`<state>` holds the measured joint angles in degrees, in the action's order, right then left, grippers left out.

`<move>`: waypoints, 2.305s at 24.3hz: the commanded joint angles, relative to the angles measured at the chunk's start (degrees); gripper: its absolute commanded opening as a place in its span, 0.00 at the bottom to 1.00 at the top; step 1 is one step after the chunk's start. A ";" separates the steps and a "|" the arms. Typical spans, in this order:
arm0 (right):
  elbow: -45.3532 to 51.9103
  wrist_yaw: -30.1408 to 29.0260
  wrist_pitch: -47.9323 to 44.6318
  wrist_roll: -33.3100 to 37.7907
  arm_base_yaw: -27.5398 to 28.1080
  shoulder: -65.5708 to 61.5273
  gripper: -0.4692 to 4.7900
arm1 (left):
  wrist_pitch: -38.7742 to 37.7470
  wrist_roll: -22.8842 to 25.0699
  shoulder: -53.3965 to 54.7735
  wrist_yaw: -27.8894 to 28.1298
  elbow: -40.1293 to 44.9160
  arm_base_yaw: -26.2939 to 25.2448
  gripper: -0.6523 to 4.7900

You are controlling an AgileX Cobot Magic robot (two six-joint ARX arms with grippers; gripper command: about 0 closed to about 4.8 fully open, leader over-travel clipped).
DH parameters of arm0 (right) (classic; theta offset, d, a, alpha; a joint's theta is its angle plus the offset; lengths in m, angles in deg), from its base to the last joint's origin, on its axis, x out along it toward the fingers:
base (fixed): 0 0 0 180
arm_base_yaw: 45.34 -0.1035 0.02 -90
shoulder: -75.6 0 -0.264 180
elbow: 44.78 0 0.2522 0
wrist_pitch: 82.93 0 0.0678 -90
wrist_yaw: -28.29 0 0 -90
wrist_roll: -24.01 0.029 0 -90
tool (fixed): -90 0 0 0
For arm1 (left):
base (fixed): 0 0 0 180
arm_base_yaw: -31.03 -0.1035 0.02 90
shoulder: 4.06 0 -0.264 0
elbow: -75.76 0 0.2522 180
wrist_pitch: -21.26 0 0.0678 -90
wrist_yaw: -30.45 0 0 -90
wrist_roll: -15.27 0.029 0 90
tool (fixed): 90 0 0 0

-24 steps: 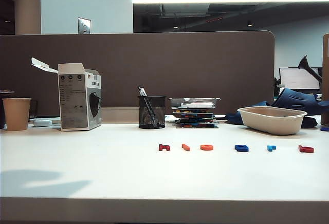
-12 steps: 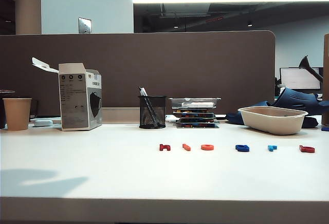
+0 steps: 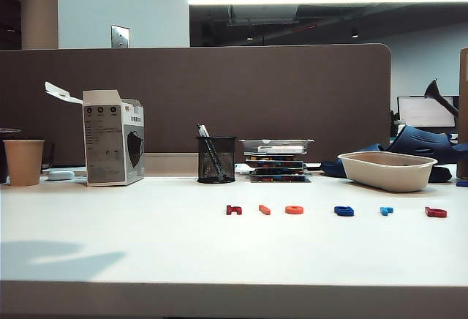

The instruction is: Select the appropriate letters from the row of letter magnets placed on the table to arrange into the word "big".

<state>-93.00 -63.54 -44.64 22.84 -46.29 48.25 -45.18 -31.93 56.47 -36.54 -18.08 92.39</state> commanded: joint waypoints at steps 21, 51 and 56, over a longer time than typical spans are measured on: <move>-30.77 -1.49 13.77 25.73 -6.01 -63.73 0.62 | 0.48 0.24 -0.11 0.22 -0.15 -0.07 0.11; -30.73 2.14 10.51 26.71 -6.60 -75.32 0.62 | 0.48 0.24 -0.11 0.24 -0.15 -0.07 0.11; -30.73 2.12 11.85 27.28 -6.60 -75.32 0.61 | 0.48 0.24 -0.11 0.24 -0.15 -0.04 0.11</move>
<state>-124.04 -61.33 -35.76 49.22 -52.74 -26.57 -45.10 -31.93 56.49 -36.52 -18.08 92.39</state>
